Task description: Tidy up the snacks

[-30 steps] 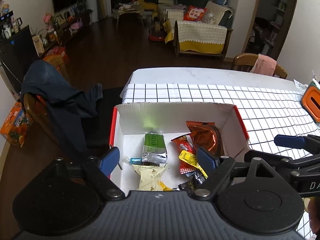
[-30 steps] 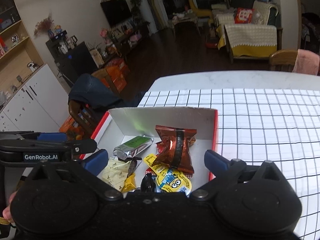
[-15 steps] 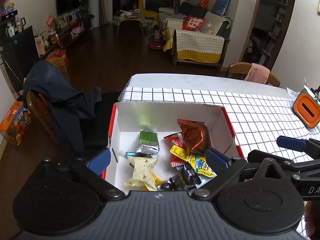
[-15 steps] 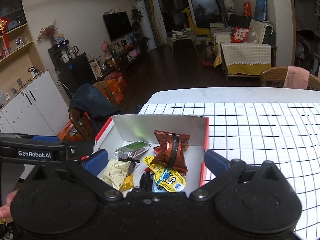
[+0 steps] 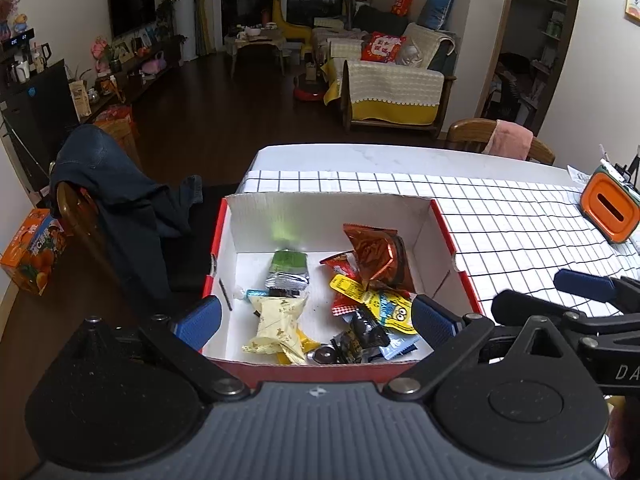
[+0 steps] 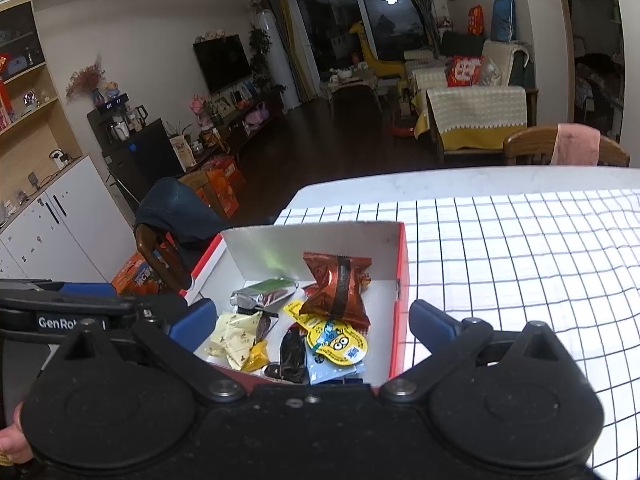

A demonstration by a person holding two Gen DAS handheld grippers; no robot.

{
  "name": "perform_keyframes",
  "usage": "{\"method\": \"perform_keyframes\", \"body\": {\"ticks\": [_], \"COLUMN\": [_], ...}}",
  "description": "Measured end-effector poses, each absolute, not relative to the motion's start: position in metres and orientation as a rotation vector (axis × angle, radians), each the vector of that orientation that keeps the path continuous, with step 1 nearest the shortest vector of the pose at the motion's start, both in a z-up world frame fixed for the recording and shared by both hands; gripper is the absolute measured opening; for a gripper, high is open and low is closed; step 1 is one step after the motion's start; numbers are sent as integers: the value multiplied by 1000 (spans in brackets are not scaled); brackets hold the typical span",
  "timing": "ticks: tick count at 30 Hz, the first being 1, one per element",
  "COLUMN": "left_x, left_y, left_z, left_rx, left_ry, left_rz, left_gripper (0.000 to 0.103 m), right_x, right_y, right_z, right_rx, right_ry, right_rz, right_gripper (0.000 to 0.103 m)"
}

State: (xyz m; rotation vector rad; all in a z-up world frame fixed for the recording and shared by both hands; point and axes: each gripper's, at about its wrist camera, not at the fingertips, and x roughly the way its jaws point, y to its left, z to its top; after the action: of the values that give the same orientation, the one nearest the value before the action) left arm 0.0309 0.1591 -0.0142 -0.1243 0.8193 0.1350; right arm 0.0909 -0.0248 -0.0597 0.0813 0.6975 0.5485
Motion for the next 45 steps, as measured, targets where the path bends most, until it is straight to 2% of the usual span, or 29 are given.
{"method": "perform_keyframes", "body": {"ticks": [45], "left_x": [16], "left_y": [156], "left_z": [-5], "left_rx": [-143], "left_ry": [772], "left_rz": [145], "left_gripper": [102], "right_x": [81], "right_y": [-28], "right_z": [-53], "right_rx": [76], "right_ry": [651], "right_rz": [468], "right_gripper": [103]}}
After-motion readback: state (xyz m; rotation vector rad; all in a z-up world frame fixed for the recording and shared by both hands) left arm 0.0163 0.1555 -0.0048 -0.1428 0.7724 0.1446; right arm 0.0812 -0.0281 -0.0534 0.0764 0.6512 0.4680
